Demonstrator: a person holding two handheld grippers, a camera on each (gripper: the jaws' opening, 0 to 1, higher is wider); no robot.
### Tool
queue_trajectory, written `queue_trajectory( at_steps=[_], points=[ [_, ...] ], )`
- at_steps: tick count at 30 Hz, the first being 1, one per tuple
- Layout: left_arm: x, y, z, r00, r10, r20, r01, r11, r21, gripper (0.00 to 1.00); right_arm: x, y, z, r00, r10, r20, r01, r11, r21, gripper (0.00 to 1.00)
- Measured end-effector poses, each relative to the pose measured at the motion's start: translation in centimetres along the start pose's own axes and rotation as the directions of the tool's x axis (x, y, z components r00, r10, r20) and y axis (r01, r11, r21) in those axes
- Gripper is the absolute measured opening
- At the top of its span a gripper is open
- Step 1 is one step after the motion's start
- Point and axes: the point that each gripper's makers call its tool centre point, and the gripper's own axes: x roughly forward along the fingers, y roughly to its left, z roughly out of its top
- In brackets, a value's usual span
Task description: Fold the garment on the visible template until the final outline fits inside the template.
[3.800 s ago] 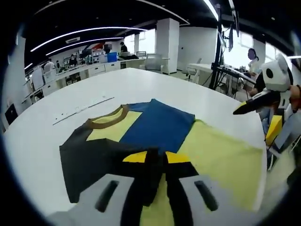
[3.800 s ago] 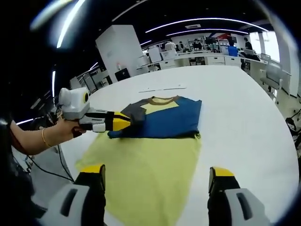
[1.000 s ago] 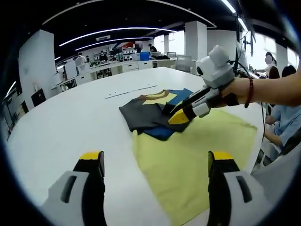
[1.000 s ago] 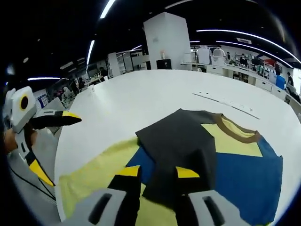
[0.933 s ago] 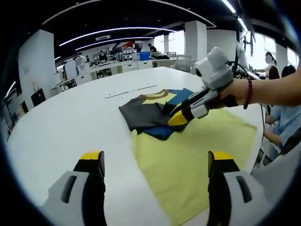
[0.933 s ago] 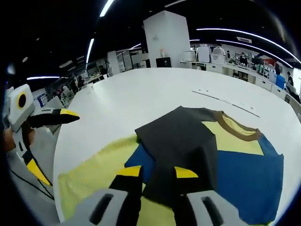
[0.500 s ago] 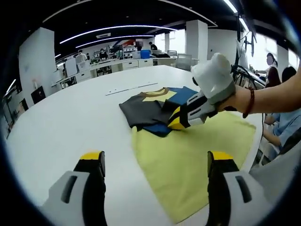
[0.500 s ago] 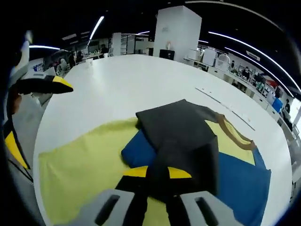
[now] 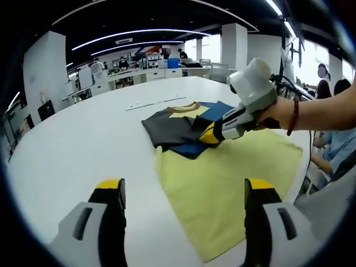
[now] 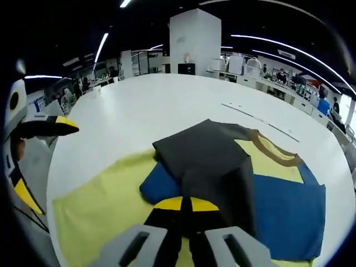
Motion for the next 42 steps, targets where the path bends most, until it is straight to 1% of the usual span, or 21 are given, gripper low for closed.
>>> queue_trajectory(
  at_steps=[5, 11, 13, 19, 20, 24, 29, 33, 35, 38, 41, 42],
  points=[
    [0.0, 0.0, 0.0, 1.000, 0.000, -0.002, 0.000, 1.000, 0.000, 0.85, -1.3, -1.1, 1.2, 0.999, -0.017, 0.035, 0.016, 1.000, 0.023, 0.00],
    [0.0, -0.2, 0.1, 1.000, -0.003, -0.004, 0.003, 1.000, 0.004, 0.85, -3.1, -2.8, 2.3, 0.996, -0.061, 0.069, 0.059, 0.998, 0.033, 0.00],
    [0.0, -0.2, 0.1, 1.000, -0.005, -0.005, 0.005, 1.000, 0.005, 0.85, -3.6, -3.4, 2.4, 0.994, -0.075, 0.074, 0.072, 0.997, 0.042, 0.00],
    [0.0, -0.4, 0.3, 1.000, -0.007, -0.002, 0.007, 1.000, 0.011, 0.85, -5.8, -6.2, 2.8, 0.983, -0.152, 0.099, 0.144, 0.986, 0.082, 0.00],
    [0.0, -0.5, 0.2, 1.000, -0.008, -0.006, 0.008, 1.000, 0.011, 0.85, -6.2, -6.9, 2.8, 0.980, -0.171, 0.104, 0.161, 0.982, 0.099, 0.00],
    [0.0, -0.5, 0.1, 1.000, -0.007, -0.012, 0.007, 1.000, 0.009, 0.86, -7.3, -8.4, 2.6, 0.971, -0.213, 0.110, 0.195, 0.969, 0.151, 0.00],
    [0.1, -0.7, 0.2, 1.000, -0.011, -0.010, 0.012, 1.000, 0.013, 0.86, -8.5, -10.2, 1.8, 0.960, -0.260, 0.101, 0.236, 0.950, 0.202, 0.00],
    [0.1, -0.8, 0.2, 1.000, -0.012, -0.010, 0.012, 1.000, 0.014, 0.86, -9.1, -11.7, 0.4, 0.952, -0.298, 0.070, 0.274, 0.932, 0.235, 0.00],
    [0.1, -0.8, 0.2, 1.000, -0.012, -0.012, 0.012, 1.000, 0.015, 0.86, -9.3, -12.2, -0.4, 0.948, -0.313, 0.047, 0.291, 0.920, 0.263, 0.00],
    [0.2, -0.8, 0.1, 1.000, -0.013, -0.014, 0.014, 1.000, 0.014, 0.86, -9.7, -12.7, -1.8, 0.943, -0.333, 0.015, 0.309, 0.889, 0.337, 0.00],
    [0.2, -0.8, 0.1, 1.000, -0.013, -0.017, 0.014, 1.000, 0.016, 0.86, -9.9, -12.9, -2.9, 0.939, -0.343, -0.011, 0.324, 0.875, 0.359, 0.00],
    [0.2, -0.8, 0.1, 1.000, -0.015, -0.018, 0.015, 1.000, 0.015, 0.86, -10.0, -13.0, -3.5, 0.937, -0.349, -0.029, 0.334, 0.867, 0.370, 0.00]
  ],
)
